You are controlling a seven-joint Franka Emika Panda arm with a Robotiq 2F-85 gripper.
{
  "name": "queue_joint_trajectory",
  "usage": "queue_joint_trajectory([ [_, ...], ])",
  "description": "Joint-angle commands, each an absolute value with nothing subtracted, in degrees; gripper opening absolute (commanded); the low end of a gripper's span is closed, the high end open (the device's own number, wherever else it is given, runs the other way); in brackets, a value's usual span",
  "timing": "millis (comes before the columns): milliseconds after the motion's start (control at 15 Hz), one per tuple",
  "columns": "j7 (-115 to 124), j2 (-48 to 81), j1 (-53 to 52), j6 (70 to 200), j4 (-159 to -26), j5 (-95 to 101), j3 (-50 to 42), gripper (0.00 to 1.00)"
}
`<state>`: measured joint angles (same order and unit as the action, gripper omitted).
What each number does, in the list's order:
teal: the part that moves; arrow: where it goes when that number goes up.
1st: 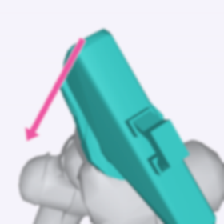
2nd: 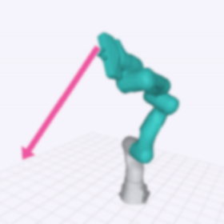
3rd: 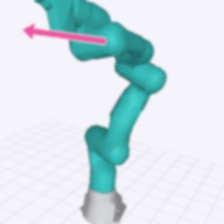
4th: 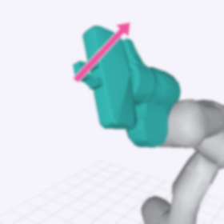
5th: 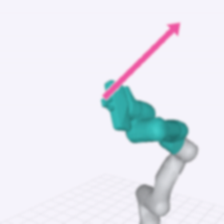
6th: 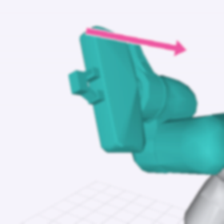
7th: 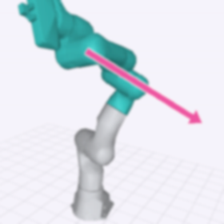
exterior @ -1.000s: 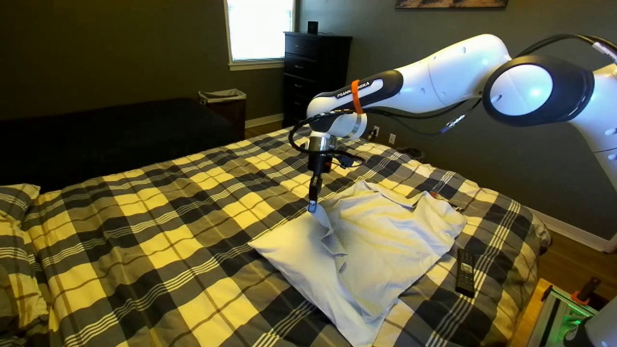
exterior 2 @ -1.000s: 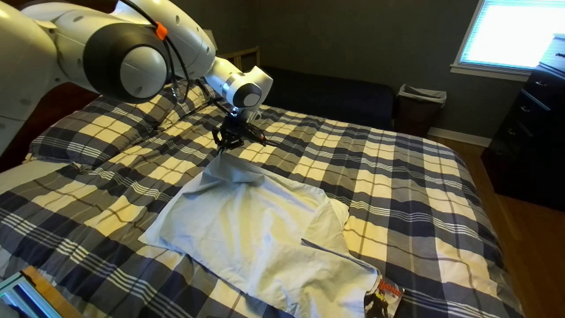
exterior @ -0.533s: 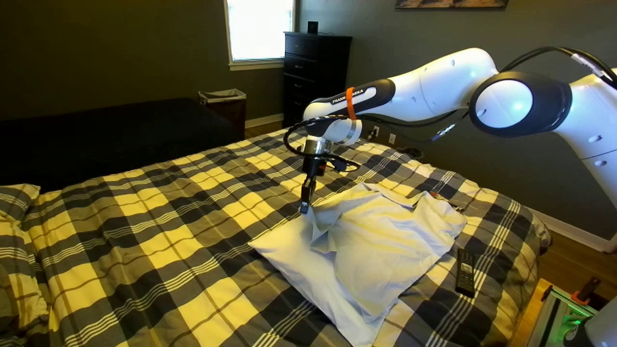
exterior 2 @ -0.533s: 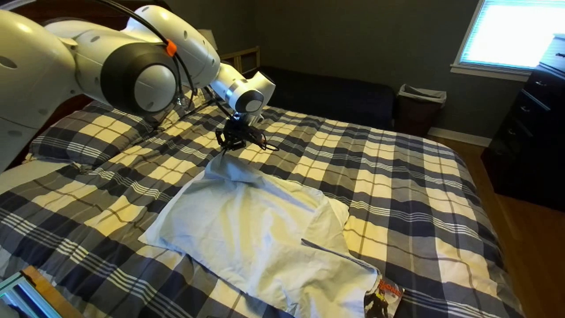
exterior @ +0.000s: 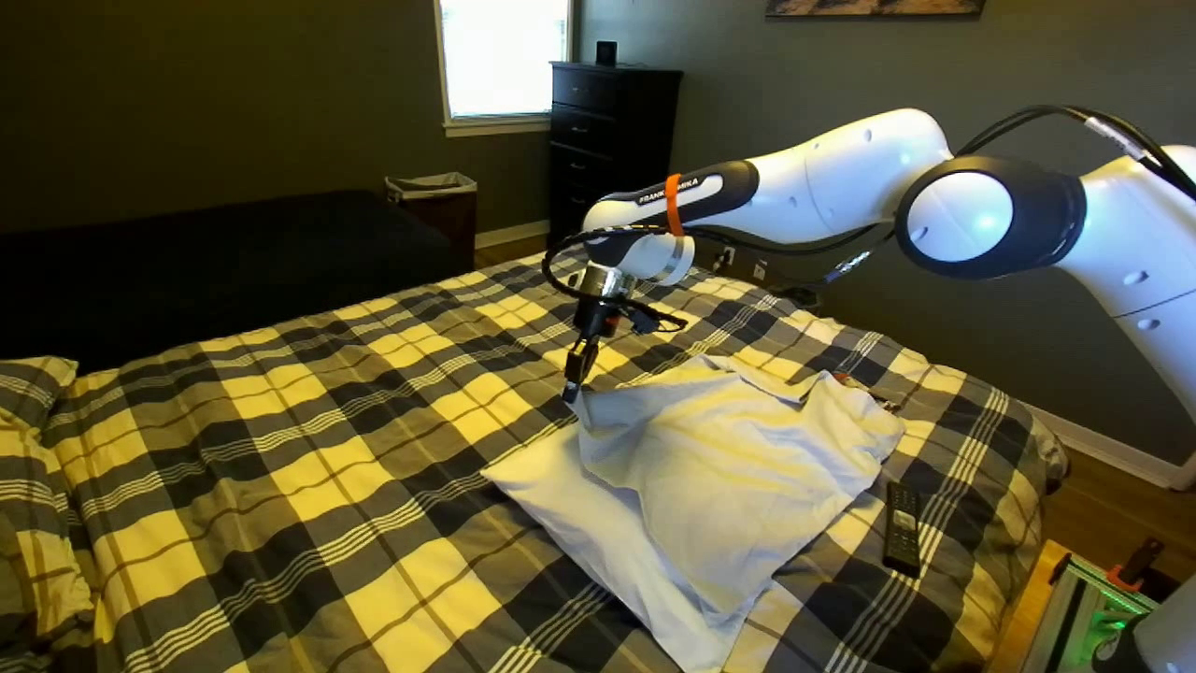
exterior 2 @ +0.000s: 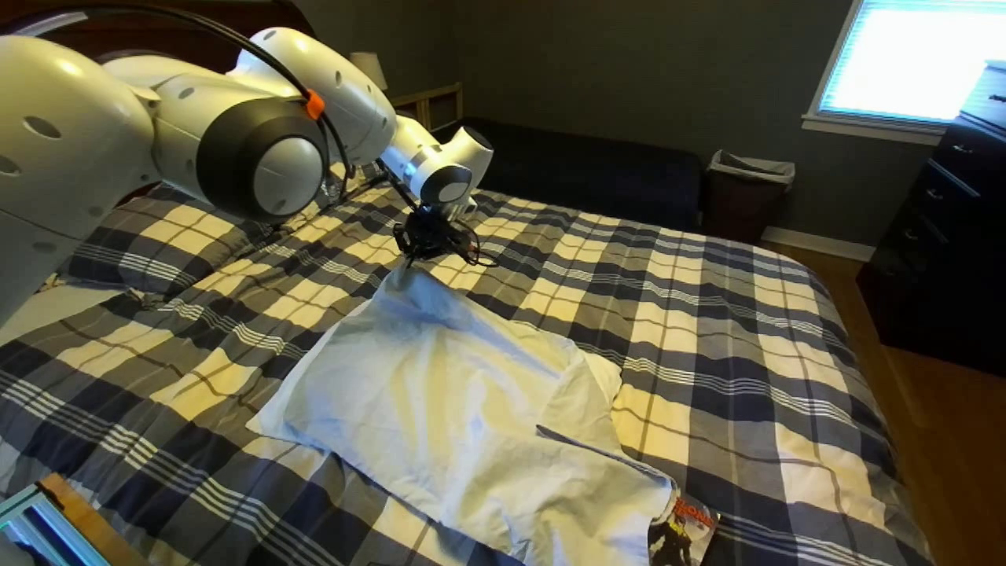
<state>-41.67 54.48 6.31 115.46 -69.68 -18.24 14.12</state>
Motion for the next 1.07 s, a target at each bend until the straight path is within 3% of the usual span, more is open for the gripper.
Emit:
queue_joint_trajectory([
  [0, -41.6, 56.6, 5.7, 117.5, -67.2, -18.9, 14.9, 0.01],
  [467, -40.9, 58.4, 5.5, 117.9, -65.2, -18.6, 14.9, 0.01],
  [533, -41.1, 58.0, 5.9, 118.5, -65.7, -19.0, 15.1, 0.28],
  [667, -41.0, 56.8, 6.4, 120.3, -66.8, -19.0, 14.8, 0.35],
  [1000, -41.0, 50.3, 8.7, 131.5, -74.3, -19.9, 14.8, 0.73],
])
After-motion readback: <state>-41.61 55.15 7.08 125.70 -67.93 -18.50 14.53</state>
